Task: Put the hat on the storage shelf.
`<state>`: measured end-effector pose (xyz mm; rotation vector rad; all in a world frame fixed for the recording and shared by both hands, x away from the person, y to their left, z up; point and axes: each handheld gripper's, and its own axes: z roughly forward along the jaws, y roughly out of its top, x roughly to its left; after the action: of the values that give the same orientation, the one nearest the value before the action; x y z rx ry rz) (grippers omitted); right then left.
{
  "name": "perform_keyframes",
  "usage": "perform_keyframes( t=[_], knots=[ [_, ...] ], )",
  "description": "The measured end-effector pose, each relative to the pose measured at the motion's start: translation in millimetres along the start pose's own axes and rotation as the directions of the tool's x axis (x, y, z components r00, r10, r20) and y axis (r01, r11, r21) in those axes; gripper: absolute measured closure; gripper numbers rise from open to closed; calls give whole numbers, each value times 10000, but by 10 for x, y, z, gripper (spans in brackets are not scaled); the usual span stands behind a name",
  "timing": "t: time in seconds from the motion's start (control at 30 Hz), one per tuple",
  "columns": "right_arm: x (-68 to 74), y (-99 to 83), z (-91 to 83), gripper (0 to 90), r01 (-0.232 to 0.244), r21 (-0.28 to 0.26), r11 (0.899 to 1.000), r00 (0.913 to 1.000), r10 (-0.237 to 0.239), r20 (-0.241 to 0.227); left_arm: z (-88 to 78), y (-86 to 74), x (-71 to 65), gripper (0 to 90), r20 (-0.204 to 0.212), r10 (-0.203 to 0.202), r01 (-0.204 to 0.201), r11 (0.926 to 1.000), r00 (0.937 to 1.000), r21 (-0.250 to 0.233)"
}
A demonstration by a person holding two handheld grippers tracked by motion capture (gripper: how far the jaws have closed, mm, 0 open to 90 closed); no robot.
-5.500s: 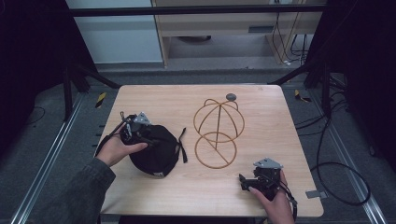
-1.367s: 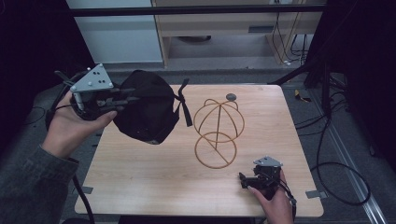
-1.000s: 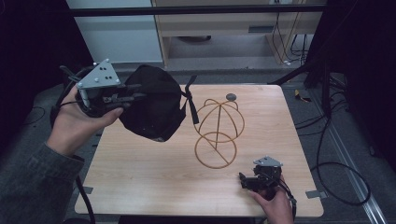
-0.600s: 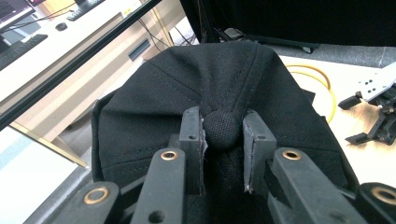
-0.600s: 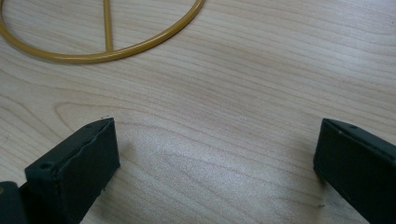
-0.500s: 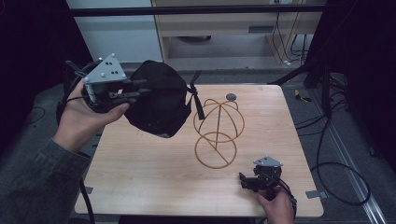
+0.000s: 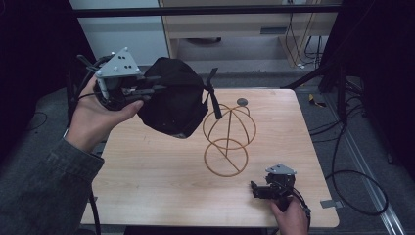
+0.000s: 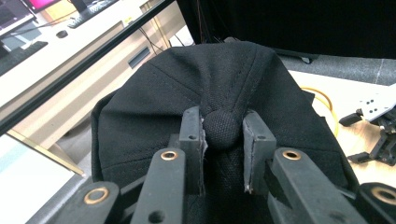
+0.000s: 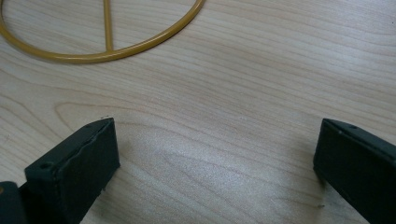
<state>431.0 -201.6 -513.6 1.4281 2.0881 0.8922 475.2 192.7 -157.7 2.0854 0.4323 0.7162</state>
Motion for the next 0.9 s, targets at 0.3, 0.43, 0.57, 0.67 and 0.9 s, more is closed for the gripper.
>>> perform_keyframes(
  t=[0.3,0.43,0.57,0.67,0.9],
  knots=[
    [4,0,-2,4,-56,36,10000,10000,56,-6,86,167,-110,732,210,312,-312,9995,9993,-2],
    [2,0,-2,3,-36,23,10000,10000,36,10,164,210,-166,732,332,395,-394,9992,9987,-18],
    [4,-1,0,4,-51,9,10000,10000,51,2,231,243,-194,732,443,364,-361,9993,9984,-80],
    [3,-1,1,4,-36,-8,10000,10000,36,-9,268,271,-206,732,456,309,-301,9994,9985,-174],
    [4,-1,1,4,-51,6,10000,10000,51,-2,335,347,-279,732,521,485,-478,9988,9975,-140]
  ],
)
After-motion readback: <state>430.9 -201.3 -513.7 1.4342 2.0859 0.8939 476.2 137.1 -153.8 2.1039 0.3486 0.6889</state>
